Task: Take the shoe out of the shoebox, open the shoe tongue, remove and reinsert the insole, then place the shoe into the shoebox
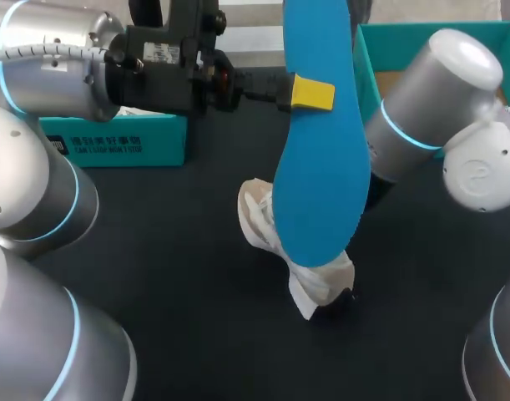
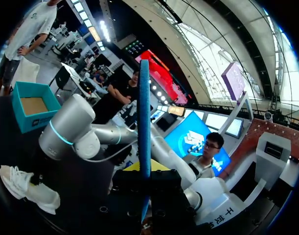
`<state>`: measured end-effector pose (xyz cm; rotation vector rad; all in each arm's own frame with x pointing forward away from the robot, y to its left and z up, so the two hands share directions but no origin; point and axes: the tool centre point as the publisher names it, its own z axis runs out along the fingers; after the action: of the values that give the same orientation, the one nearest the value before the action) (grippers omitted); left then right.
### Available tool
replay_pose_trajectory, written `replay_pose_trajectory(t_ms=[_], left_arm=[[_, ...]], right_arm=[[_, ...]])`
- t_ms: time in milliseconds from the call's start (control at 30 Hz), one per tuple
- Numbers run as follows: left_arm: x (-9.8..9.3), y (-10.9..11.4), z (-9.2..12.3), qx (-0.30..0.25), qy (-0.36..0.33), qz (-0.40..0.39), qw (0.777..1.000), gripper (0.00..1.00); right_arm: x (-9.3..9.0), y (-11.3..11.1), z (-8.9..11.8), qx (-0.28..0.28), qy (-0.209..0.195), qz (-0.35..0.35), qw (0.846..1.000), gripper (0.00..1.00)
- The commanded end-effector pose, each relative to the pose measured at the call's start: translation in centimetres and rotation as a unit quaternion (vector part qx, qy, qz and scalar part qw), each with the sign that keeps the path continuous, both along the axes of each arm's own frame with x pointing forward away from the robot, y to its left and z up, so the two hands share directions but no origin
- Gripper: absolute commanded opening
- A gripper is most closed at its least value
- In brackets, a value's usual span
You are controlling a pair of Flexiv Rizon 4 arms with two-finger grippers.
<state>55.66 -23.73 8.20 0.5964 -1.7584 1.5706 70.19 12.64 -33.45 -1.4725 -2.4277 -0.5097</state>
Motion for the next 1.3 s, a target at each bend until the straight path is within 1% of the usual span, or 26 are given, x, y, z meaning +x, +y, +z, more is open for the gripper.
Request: replay_pose_trajectory(t_ms=[33,67,167,200,300,400,467,500,600,700,833,1033,1100,1133,1167,1233,1300], left_arm=[[-0.1,0.0,-0.2,-0.002,0.0,0.0,1.0,0.0],[-0.1,0.0,-0.2,-0.002,0.0,0.0,1.0,0.0],[-0.1,0.0,-0.2,-0.002,0.0,0.0,1.0,0.0],[-0.1,0.0,-0.2,-0.002,0.0,0.0,1.0,0.0],[-0.1,0.0,-0.2,-0.002,0.0,0.0,1.0,0.0],[-0.1,0.0,-0.2,-0.002,0.0,0.0,1.0,0.0],[-0.1,0.0,-0.2,-0.002,0.0,0.0,1.0,0.0],[-0.1,0.0,-0.2,-0.002,0.0,0.0,1.0,0.0],[-0.1,0.0,-0.2,-0.002,0.0,0.0,1.0,0.0],[-0.1,0.0,-0.2,-0.002,0.0,0.0,1.0,0.0],[-0.1,0.0,-0.2,-0.002,0.0,0.0,1.0,0.0],[-0.1,0.0,-0.2,-0.002,0.0,0.0,1.0,0.0],[-0.1,0.0,-0.2,-0.002,0.0,0.0,1.0,0.0],[-0.1,0.0,-0.2,-0.002,0.0,0.0,1.0,0.0],[-0.1,0.0,-0.2,-0.002,0.0,0.0,1.0,0.0],[-0.1,0.0,-0.2,-0.002,0.0,0.0,1.0,0.0],[-0.1,0.0,-0.2,-0.002,0.0,0.0,1.0,0.0]], right_arm=[[0.5,1.0,-1.1,0.032,0.057,-0.117,0.991,0.0],[0.4,1.1,-1.2,0.038,0.063,-0.143,0.987,0.0],[0.4,1.6,-1.6,0.046,0.072,-0.163,0.983,0.0],[0.2,1.8,-1.8,0.045,0.072,-0.155,0.984,0.0],[-0.1,2.1,-2.0,0.035,0.062,-0.173,0.982,0.0],[-0.5,2.3,-2.2,0.034,0.062,-0.191,0.979,0.0],[-0.9,2.5,-2.3,0.038,0.067,-0.186,0.979,0.0],[-1.1,2.6,-2.4,0.035,0.061,-0.178,0.981,0.0],[-1.9,3.0,-2.5,0.031,0.058,-0.158,0.985,0.0],[-2.3,3.1,-2.8,0.027,0.057,-0.156,0.986,0.0],[-2.8,3.0,-3.1,0.022,0.051,-0.164,0.985,0.0],[-3.3,2.9,-3.8,0.018,0.041,-0.215,0.976,0.0],[-3.4,3.0,-4.3,0.015,0.043,-0.219,0.975,0.0],[-3.5,3.1,-4.6,0.013,0.048,-0.209,0.977,0.0],[-3.6,3.2,-4.7,0.012,0.046,-0.222,0.974,0.0],[-3.6,3.2,-5.0,0.01,0.046,-0.214,0.976,0.0],[-3.5,3.1,-5.1,0.008,0.046,-0.221,0.974,0.0]])
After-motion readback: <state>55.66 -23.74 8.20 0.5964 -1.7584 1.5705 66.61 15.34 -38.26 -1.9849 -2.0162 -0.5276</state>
